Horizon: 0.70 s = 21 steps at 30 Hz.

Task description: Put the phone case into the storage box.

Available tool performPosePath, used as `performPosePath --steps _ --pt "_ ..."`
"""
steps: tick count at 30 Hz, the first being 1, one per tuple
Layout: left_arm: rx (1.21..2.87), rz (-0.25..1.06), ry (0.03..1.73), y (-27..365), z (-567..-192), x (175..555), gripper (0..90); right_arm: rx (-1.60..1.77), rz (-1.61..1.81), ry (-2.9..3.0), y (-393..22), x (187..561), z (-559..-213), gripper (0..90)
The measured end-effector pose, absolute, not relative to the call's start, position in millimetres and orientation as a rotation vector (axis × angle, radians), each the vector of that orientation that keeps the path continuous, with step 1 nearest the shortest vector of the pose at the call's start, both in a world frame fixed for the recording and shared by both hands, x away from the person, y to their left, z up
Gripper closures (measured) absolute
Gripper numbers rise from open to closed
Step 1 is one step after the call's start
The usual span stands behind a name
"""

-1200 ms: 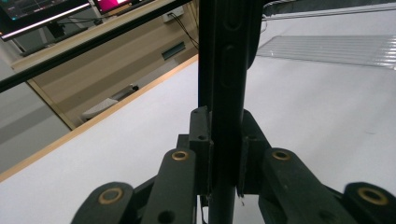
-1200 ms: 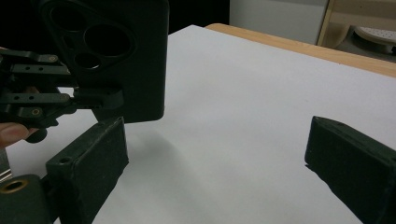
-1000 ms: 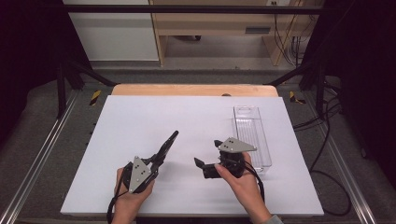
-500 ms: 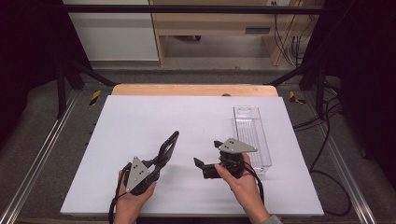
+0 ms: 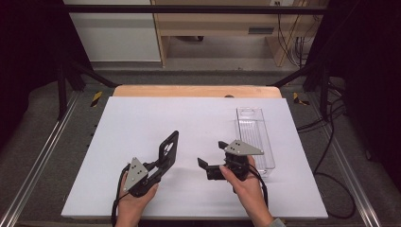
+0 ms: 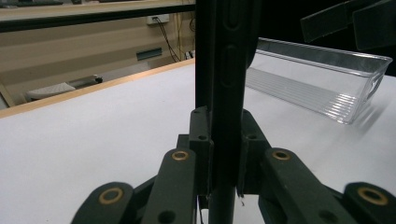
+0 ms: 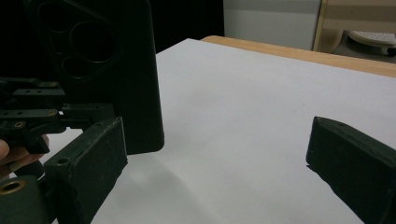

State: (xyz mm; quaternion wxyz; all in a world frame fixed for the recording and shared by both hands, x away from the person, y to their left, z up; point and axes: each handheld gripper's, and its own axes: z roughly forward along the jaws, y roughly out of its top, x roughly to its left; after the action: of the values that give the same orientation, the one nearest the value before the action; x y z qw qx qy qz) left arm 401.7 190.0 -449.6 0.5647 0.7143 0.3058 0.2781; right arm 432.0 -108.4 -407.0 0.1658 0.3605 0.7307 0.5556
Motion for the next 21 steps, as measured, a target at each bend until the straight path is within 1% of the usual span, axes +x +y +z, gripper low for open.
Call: performPosePath --steps 14,21 --pt "1.653 0.598 0.743 191 -451 402 79.8 1.032 1.605 2.052 -100 431 -416 6.9" --pt "1.614 0.534 0.765 189 -452 402 79.8 1.015 1.608 2.034 -95 429 -418 6.5"
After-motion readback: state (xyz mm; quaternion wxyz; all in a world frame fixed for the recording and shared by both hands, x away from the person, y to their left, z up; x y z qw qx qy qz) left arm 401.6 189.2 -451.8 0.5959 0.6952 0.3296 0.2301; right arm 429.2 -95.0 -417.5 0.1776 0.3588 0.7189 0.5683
